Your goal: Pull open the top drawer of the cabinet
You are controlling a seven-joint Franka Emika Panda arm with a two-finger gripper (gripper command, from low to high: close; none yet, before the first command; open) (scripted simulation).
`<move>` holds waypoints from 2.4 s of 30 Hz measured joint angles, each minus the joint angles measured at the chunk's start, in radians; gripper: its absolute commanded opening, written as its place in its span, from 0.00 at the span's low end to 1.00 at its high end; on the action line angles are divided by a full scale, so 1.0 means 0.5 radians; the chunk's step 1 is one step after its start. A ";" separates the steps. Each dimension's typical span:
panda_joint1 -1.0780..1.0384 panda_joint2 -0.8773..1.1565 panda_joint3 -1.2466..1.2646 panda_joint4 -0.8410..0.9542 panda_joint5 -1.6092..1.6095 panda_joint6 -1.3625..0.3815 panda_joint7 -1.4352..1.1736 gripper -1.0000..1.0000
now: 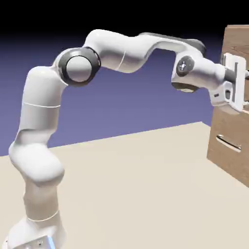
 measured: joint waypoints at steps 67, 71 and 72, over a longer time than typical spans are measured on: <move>0.495 1.544 -1.226 1.601 0.932 -0.101 1.404 0.00; 0.609 1.450 -1.249 1.443 1.231 -0.116 1.057 0.00; 0.644 1.427 -1.269 1.395 1.314 -0.126 0.970 0.00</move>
